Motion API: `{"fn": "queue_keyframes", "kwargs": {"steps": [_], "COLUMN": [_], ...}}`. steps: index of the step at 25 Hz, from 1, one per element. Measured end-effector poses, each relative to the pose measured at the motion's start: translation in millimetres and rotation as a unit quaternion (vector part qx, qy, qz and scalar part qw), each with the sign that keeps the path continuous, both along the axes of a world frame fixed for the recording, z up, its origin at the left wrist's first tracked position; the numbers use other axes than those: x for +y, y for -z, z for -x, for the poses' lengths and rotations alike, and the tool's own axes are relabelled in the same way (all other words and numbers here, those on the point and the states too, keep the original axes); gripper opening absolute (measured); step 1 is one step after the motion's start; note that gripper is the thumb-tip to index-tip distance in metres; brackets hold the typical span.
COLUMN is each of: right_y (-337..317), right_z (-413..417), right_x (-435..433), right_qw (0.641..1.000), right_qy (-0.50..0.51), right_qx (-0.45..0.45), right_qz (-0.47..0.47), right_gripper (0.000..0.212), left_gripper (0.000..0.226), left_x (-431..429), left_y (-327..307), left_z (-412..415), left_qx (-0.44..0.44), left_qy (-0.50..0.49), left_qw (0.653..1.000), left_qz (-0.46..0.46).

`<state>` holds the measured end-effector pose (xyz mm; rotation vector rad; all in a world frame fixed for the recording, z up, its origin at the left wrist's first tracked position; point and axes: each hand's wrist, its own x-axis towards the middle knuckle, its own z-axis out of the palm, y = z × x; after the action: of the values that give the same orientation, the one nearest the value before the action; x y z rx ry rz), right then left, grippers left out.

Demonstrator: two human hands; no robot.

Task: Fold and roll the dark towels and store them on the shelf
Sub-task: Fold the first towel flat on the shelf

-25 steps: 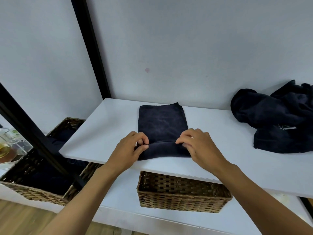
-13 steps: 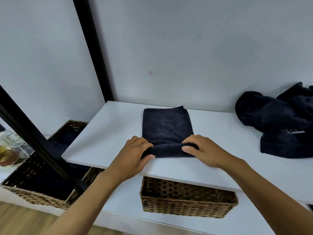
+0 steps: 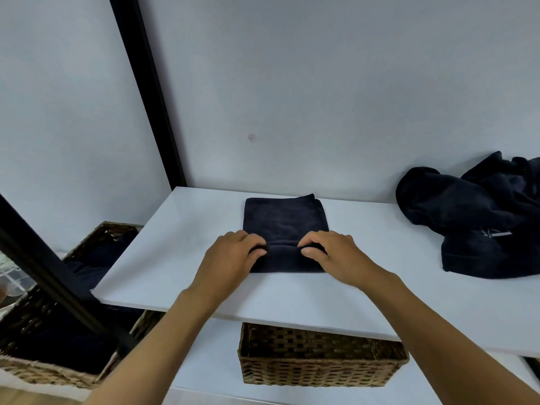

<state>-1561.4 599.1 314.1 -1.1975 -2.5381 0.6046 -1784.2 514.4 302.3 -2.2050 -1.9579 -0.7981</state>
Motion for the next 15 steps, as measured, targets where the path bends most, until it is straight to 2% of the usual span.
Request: {"fn": "queue_keyframes", "kwargs": {"steps": [2,4,7,9,10,12,13,15], "right_y": [0,0,-1,1,3,2,-2,-8], "right_z": [5,11,13,12,11,14,16,19], "right_x": [8,13,7,4,7,22,30,48], "right_qw": [0.999,0.999,0.99,0.983,0.981,0.984,0.988,0.996], "right_qy": [0.028,0.038,-0.02,-0.063,-0.073,-0.076,-0.077,-0.084], "right_qx": [0.003,-0.018,-0.022,-0.044,-0.063,-0.072,-0.06,-0.026], "right_qz": [0.02,-0.01,-0.141,-0.166,-0.166,-0.146,-0.119,-0.026], "right_gripper": [0.016,0.017,0.022,0.034,0.041,0.041,0.037,0.029], "left_gripper": [0.027,0.04,0.042,0.04,0.038,0.034,0.034,0.041], "left_x": [-3,1,16,31,40,50,53,54], "left_y": [13,16,10,6,6,2,1,2], "left_z": [3,8,12,14,16,18,18,15], "left_qx": [0.113,0.126,0.006,-0.07,-0.088,-0.078,-0.052,0.032], "left_qy": [0.042,0.067,0.051,0.046,0.045,0.035,0.024,0.012], "left_qw": [0.99,0.989,0.997,0.991,0.988,0.988,0.992,0.999], "left_qz": [-0.069,-0.043,0.05,0.107,0.122,0.125,0.108,0.007]}}
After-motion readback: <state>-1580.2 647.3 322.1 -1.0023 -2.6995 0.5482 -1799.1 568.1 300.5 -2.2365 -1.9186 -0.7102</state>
